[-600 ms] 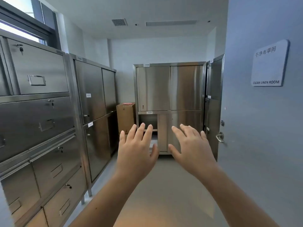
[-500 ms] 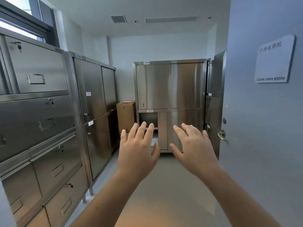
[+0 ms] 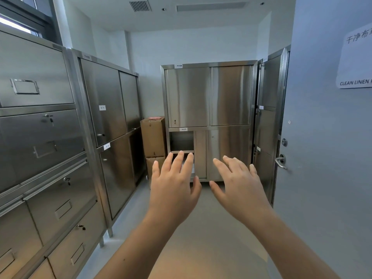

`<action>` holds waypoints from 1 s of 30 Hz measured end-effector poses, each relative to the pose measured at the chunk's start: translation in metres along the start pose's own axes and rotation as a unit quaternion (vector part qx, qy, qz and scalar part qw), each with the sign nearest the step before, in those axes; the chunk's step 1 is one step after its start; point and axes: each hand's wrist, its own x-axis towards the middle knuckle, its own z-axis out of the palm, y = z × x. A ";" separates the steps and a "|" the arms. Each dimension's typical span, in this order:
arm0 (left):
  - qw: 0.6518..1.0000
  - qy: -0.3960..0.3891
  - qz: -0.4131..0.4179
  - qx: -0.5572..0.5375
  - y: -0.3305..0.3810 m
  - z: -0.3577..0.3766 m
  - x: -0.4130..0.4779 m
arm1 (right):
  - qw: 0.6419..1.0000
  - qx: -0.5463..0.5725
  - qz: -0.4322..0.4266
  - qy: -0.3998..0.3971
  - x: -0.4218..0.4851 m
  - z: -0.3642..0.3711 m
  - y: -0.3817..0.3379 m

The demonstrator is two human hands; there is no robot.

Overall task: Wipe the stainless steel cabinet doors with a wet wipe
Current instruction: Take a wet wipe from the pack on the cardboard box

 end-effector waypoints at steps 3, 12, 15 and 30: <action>1.000 -0.003 -0.002 -0.006 0.001 0.026 0.019 | 1.000 0.005 -0.001 -0.002 0.020 0.018 0.016; 1.000 -0.005 -0.010 -0.004 0.022 0.108 0.107 | 1.000 0.001 -0.030 0.000 0.103 0.058 0.091; 1.000 0.002 -0.022 -0.018 0.026 0.131 0.130 | 0.999 0.009 -0.042 -0.002 0.131 0.074 0.110; 0.996 -0.023 -0.082 -0.031 -0.071 0.251 0.199 | 0.994 0.041 -0.081 -0.055 0.268 0.202 0.091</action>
